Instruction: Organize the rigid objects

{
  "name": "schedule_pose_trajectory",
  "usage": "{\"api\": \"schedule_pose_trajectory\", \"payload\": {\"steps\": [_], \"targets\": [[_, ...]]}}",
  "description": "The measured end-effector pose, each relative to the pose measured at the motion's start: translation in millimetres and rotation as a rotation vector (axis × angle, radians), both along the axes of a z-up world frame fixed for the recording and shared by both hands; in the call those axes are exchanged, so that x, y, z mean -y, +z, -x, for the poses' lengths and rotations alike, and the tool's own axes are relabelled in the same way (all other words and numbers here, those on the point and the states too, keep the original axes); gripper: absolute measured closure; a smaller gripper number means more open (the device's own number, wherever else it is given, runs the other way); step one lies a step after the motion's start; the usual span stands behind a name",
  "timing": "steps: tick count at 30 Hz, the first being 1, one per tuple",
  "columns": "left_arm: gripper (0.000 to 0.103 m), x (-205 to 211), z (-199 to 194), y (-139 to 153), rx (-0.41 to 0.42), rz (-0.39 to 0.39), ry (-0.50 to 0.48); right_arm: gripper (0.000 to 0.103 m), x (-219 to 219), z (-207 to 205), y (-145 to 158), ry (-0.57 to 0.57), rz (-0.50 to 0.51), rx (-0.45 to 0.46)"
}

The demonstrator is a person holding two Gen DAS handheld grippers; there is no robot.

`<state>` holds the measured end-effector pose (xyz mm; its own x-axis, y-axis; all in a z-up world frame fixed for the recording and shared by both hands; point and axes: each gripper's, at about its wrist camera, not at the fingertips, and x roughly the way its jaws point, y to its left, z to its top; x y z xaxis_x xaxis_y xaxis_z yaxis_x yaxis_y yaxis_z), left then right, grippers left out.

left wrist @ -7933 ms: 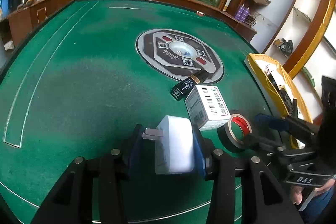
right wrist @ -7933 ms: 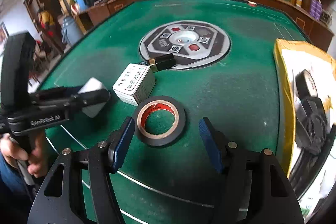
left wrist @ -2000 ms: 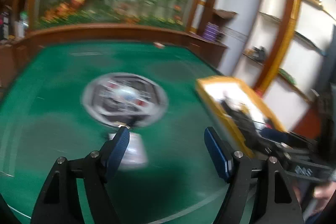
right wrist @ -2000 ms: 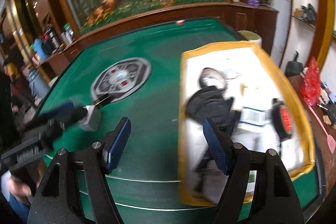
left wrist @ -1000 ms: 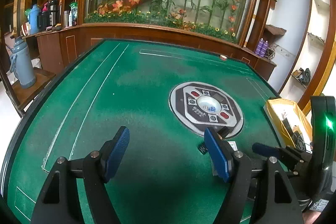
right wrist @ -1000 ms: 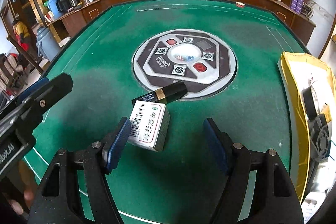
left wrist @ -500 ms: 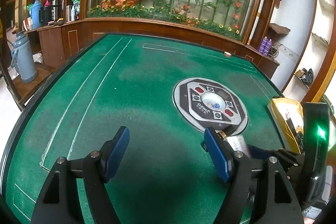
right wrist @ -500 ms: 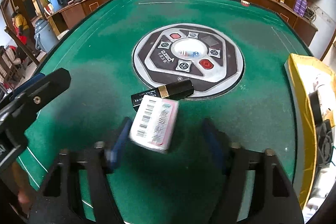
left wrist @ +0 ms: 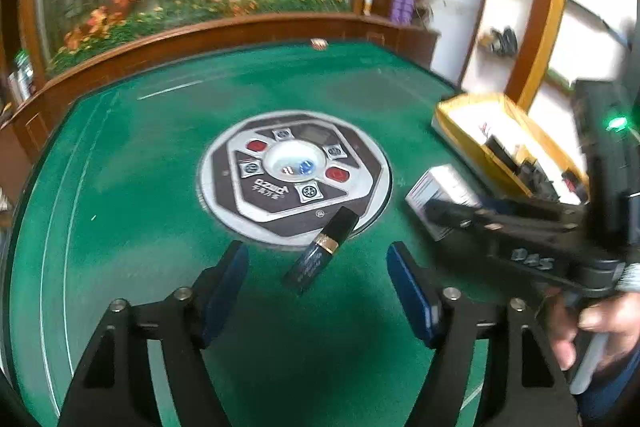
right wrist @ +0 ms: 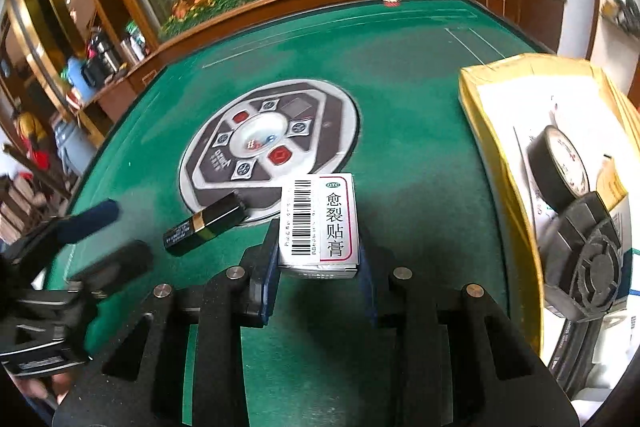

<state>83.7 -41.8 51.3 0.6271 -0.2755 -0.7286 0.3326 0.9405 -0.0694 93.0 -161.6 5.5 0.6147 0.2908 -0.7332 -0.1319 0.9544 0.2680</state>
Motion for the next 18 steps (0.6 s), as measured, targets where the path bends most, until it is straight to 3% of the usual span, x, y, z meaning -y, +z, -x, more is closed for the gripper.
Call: {"api": "schedule_pose_trajectory", "payload": {"steps": [5,7,9,14,18], "targets": [[0.066,19,-19,-17,-0.072,-0.074,-0.061,0.07,3,1,3,0.0,-0.031,0.01],[0.068,21,-18,-22,-0.078,-0.086,-0.06,0.07,2,1,3,0.01,-0.04,0.008],[0.076,20,-16,-25,-0.075,-0.108,-0.05,0.07,2,1,2,0.017,-0.045,0.007],[0.084,13,-6,-27,-0.133,-0.023,0.024,0.07,1,2,0,0.013,-0.025,0.0],[0.083,24,-8,-28,-0.121,-0.088,0.035,0.07,1,2,0,0.006,-0.02,0.0]]}}
